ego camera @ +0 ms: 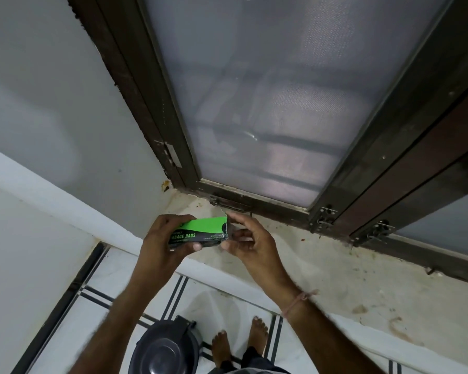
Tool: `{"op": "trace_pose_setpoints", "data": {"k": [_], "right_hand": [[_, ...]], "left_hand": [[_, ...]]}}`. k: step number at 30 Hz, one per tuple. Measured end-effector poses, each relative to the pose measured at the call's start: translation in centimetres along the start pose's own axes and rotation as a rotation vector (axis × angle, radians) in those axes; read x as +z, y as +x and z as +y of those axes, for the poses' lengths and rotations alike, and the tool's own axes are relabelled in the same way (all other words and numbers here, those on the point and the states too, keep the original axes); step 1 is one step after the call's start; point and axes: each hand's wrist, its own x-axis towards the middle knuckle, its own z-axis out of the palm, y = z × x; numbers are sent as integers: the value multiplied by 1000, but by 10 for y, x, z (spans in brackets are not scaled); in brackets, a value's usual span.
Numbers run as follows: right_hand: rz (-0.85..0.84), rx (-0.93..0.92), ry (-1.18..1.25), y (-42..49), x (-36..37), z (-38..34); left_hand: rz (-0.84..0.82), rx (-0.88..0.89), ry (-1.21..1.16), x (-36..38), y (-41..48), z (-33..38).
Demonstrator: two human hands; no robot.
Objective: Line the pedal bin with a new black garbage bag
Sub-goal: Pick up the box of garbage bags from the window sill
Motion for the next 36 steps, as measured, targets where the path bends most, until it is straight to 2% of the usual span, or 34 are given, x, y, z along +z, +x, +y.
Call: {"op": "trace_pose_setpoints", "data": {"k": [6,10,14,19,23,26,29,32,36], "right_hand": [[-127,139,368,2,-3,2],[-168,172,534,7,1,-2],[-142,172,568,11,-2,-7],[-23,167,488,11,-14,0],[-44,204,406,6,-24,11],[14,200,299,1,-31,15],[105,172,235,-7,-46,19],[165,183,246,-18,-60,21],[186,198,270,-30,-63,21]], "left_hand": [[-62,234,606,-18,25,63],[-113,296,762,-27,38,91],[-99,292,678,-36,39,91],[-114,137,472,-33,35,58],[-165,79,364,-18,32,33],[-206,70,333,-2,33,15],[-175,38,298,11,36,-7],[-166,-10,288,22,41,-23],[-204,-19,386,32,44,-35]]}}
